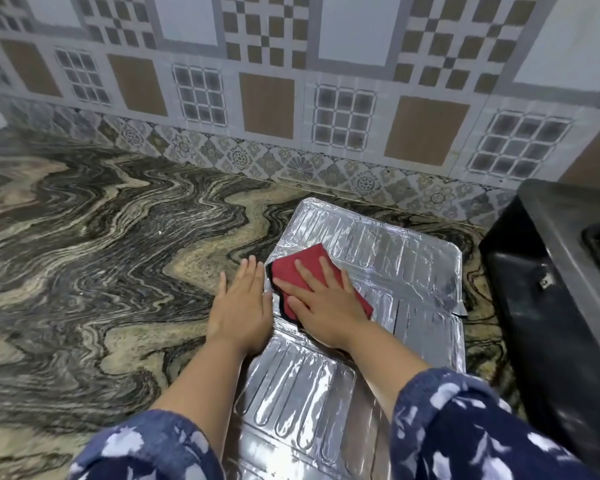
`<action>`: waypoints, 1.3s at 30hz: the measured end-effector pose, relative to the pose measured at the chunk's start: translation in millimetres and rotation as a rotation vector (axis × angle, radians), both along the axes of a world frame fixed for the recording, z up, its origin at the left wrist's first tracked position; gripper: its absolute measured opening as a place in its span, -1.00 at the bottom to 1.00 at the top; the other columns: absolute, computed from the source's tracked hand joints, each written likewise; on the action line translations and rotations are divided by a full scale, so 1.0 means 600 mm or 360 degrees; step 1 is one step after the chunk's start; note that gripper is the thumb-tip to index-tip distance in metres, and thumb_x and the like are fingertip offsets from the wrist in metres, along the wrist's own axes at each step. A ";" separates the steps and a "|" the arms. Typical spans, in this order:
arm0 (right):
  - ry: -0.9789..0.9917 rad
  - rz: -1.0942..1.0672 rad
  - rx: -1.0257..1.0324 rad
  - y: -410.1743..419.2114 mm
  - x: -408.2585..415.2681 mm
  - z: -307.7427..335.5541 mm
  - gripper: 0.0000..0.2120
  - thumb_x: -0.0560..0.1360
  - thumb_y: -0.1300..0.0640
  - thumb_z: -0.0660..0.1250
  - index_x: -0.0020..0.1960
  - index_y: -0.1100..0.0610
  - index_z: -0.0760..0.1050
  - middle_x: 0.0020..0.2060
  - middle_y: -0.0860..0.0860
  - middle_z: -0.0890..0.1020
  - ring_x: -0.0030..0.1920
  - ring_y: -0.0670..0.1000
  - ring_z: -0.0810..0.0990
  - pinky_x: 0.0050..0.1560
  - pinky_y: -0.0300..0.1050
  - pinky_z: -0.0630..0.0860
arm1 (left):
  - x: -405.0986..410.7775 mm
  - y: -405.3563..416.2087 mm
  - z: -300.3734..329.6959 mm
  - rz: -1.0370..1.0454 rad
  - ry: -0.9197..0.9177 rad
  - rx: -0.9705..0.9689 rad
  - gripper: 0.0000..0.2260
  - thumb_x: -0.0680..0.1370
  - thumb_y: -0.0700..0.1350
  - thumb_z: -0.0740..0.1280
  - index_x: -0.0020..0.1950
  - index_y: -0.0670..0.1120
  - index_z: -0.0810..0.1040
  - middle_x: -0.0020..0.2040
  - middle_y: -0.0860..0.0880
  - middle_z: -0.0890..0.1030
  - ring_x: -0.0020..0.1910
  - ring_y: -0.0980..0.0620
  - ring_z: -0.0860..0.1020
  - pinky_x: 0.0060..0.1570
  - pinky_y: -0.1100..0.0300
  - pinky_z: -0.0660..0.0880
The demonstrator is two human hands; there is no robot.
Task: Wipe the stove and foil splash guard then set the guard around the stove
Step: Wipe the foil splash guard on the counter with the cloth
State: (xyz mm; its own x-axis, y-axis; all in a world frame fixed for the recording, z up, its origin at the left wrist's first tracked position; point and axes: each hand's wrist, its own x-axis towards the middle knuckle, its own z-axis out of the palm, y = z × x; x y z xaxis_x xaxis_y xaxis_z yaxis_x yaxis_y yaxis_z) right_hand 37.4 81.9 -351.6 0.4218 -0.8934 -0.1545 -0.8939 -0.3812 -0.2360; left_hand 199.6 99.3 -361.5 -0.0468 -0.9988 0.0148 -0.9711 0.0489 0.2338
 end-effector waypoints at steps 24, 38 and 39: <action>0.0047 -0.0450 0.0197 -0.064 -0.029 0.005 -0.50 0.61 -0.16 -0.16 0.51 -0.25 -0.24 0.52 -0.02 -0.34 0.48 0.20 -0.42 0.42 0.34 -0.36 | 0.000 -0.006 -0.004 0.0061 -0.0043 0.0061 -0.46 0.62 0.12 -0.15 0.55 -0.05 -0.17 0.56 0.05 -0.18 0.53 0.11 -0.24 0.51 -0.05 -0.24; -0.0044 -0.0090 0.0061 0.038 -0.012 0.027 -0.55 0.60 -0.23 -0.12 0.48 -0.34 -0.08 0.56 -0.09 -0.12 0.54 0.06 -0.27 0.49 0.21 -0.29 | 0.072 0.045 0.019 -0.0103 -0.0021 0.0166 -0.46 0.63 0.12 -0.09 0.56 0.00 -0.14 0.57 0.06 -0.13 0.54 0.10 -0.15 0.50 -0.12 -0.22; 0.0012 -0.0049 0.0082 0.041 0.000 0.018 -0.55 0.60 -0.24 -0.17 0.47 -0.37 -0.13 0.56 -0.10 -0.16 0.53 0.07 -0.31 0.47 0.23 -0.32 | 0.071 0.052 0.013 -0.0115 -0.0018 0.0169 -0.47 0.63 0.13 -0.11 0.56 0.01 -0.16 0.57 0.07 -0.15 0.54 0.11 -0.17 0.50 -0.12 -0.22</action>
